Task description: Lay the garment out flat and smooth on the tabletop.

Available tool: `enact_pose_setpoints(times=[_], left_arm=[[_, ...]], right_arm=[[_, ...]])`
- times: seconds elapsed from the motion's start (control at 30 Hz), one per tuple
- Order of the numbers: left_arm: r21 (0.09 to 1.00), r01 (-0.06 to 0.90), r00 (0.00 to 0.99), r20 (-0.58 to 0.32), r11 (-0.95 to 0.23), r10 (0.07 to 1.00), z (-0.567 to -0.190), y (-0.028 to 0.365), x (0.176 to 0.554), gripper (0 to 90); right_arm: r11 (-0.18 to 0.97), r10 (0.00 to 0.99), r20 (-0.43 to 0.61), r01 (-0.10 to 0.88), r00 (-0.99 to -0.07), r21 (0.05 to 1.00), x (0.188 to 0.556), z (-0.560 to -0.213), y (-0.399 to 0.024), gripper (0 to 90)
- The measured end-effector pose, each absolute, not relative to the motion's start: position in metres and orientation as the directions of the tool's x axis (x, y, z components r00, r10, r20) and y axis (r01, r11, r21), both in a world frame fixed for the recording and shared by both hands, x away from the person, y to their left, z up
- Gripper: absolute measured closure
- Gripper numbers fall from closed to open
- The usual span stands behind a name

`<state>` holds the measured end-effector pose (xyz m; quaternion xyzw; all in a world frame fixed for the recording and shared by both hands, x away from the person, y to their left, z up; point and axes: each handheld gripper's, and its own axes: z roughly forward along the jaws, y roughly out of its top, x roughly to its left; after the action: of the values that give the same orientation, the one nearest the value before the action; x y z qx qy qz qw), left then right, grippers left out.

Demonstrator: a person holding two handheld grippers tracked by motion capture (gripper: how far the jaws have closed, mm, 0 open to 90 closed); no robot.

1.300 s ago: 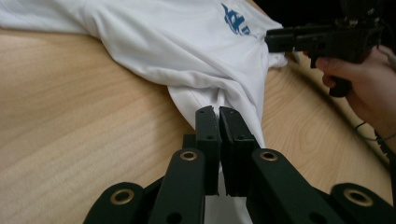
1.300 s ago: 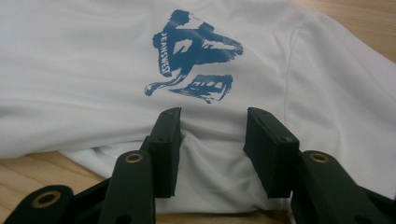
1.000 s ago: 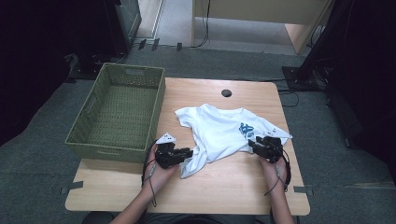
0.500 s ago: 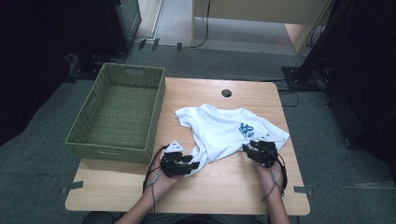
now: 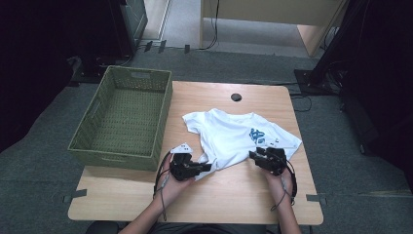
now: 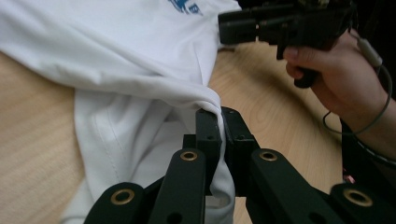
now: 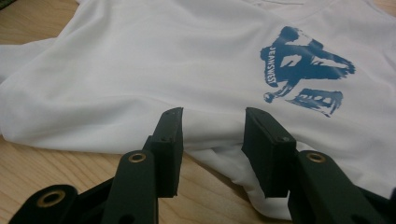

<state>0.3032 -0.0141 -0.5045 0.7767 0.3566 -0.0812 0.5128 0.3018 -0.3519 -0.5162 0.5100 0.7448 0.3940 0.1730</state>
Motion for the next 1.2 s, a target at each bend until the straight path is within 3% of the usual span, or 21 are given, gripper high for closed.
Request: enact_pose_setpoints(times=[0.27, 0.7, 0.83, 1.0, 1.2], left_arm=[[0.75, 0.651, 0.687, -0.518, -0.115, 0.509, -0.492, -0.002, 0.327, 87.3], [0.723, 0.68, 0.613, -0.47, -0.122, 0.635, -0.503, -0.005, 0.358, 86.3], [0.715, 0.687, 0.605, -0.463, -0.131, 0.648, -0.508, -0.005, 0.361, 86.3], [0.717, 0.683, 0.619, -0.466, -0.139, 0.632, -0.507, -0.005, 0.356, 86.4], [0.737, 0.661, 0.649, -0.469, -0.14, 0.599, -0.492, -0.005, 0.348, 86.4]], right_arm=[[0.204, 0.875, 0.136, 0.609, -0.464, 0.767, 0.3, -0.514, -0.336, 58.3], [0.287, 0.83, 0.111, 0.588, -0.547, 0.756, 0.301, -0.518, -0.302, 55.2], [0.333, 0.826, 0.07, 0.582, -0.56, 0.742, 0.304, -0.524, -0.295, 63.9], [0.345, 0.831, 0.053, 0.588, -0.554, 0.731, 0.306, -0.524, -0.294, 88.2], [0.298, 0.832, 0.096, 0.588, -0.546, 0.752, 0.304, -0.509, -0.301, 89.5]])
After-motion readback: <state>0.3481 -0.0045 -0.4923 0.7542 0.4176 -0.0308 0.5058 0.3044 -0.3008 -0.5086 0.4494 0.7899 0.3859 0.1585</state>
